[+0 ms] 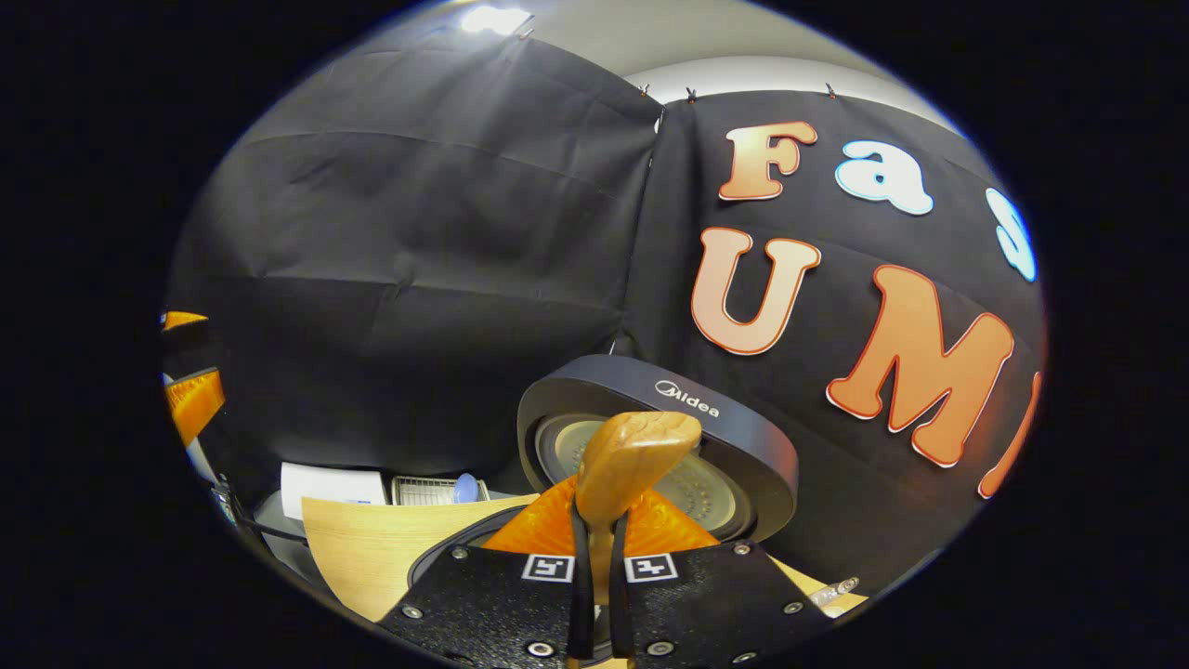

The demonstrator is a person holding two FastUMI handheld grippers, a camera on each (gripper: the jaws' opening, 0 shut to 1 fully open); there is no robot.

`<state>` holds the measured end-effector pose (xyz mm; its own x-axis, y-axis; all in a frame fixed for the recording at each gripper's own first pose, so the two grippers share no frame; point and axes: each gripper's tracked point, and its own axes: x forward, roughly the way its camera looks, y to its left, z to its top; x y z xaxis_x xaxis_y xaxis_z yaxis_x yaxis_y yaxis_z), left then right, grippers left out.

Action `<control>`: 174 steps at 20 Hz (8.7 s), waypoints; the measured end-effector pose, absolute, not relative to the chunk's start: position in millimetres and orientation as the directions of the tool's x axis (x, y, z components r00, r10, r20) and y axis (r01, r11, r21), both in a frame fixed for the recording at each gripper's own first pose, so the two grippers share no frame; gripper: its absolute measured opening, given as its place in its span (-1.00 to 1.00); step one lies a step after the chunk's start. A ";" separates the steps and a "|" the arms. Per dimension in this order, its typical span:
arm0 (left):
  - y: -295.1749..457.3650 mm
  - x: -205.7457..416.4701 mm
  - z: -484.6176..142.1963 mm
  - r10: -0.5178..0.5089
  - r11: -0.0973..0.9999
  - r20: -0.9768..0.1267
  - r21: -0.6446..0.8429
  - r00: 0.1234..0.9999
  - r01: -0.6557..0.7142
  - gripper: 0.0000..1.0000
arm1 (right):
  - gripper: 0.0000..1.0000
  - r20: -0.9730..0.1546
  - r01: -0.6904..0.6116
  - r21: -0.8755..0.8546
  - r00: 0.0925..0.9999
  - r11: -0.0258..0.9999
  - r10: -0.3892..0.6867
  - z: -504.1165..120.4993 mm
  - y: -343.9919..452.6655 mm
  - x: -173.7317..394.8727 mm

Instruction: Close the left gripper, press the button to open the rice cooker; take a wooden spoon from the chopstick holder with the right hand, scoop a spoonful of rice and pour it into the rice cooker, then put the wooden spoon back into the chopstick holder.

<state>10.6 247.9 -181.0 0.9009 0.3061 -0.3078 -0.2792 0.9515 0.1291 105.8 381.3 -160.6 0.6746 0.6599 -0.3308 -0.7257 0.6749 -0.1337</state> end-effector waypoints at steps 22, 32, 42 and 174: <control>98.1 24.4 -152.3 0.067 0.997 -0.305 0.053 0.950 -0.054 0.98 | -0.87 -0.445 -0.171 0.327 0.839 0.929 0.311 -168.3 54.1 82.9; 24.9 40.6 -130.1 -0.030 0.999 -0.299 0.033 0.954 0.042 0.94 | -0.84 -0.612 0.267 0.260 0.789 0.928 -0.055 -256.5 -176.5 15.9; -11.7 42.4 -96.1 -0.028 0.996 -0.275 0.071 0.961 0.049 0.93 | -0.77 -0.720 0.348 0.339 0.694 0.874 0.003 -354.4 -197.4 -10.1; -66.0 53.5 54.1 -0.228 0.970 0.110 -0.063 0.968 0.235 0.95 | 1.00 -0.117 0.049 -0.006 0.992 0.999 -0.049 -3.2 -143.0 17.1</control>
